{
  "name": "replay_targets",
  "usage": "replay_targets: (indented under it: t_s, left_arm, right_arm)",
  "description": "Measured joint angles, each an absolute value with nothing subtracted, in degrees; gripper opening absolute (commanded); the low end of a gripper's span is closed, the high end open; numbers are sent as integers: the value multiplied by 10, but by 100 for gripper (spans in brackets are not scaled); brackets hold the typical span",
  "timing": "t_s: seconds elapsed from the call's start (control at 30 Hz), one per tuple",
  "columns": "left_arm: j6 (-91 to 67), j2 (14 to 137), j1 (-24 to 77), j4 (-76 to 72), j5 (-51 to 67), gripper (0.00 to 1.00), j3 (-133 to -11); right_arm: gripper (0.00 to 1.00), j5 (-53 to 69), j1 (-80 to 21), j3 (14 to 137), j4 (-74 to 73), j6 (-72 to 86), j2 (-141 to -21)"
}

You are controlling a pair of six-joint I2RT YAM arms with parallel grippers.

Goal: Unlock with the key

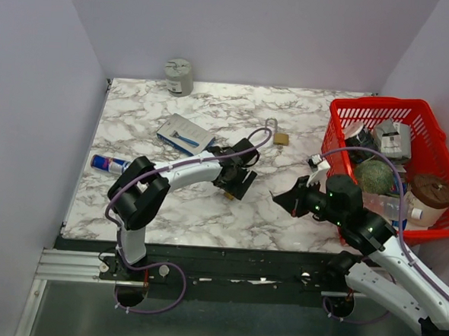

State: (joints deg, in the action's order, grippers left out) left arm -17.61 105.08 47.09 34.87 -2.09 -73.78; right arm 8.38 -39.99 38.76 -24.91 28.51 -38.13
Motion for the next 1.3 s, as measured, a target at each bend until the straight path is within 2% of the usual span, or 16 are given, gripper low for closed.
replay_targets:
  t_s: [0.37, 0.93, 1.03, 1.07, 1.13, 1.17, 1.2, 1.23, 1.3]
  left_arm:
    - [-135, 1086, 465, 374, -15, 73, -758]
    - [-128, 1114, 465, 366, -11, 58, -772]
    - [-128, 1115, 464, 364, -11, 51, -772]
    - [-129, 1115, 463, 362, -10, 42, -772]
    - [-129, 1116, 462, 359, -8, 30, -772]
    - [-130, 1116, 460, 359, -3, 13, -771]
    - [-129, 1116, 460, 358, 1, 4, -771]
    - [-132, 1116, 458, 358, 8, 0, -771]
    - [-135, 1115, 453, 353, 23, 0, -771]
  right_arm:
    - [1, 84, -400, 380, -249, 285, -375]
    - [1, 85, -400, 373, -249, 290, -378]
    - [1, 85, -400, 373, -249, 290, -378]
    - [1, 85, -400, 373, -249, 291, -378]
    - [1, 85, -400, 373, -249, 291, -377]
    - [1, 85, -400, 373, -249, 291, -377]
    - [1, 85, -400, 373, -249, 291, -377]
    - [1, 84, -400, 373, -249, 291, -377]
    - [1, 84, -400, 373, -250, 291, -378]
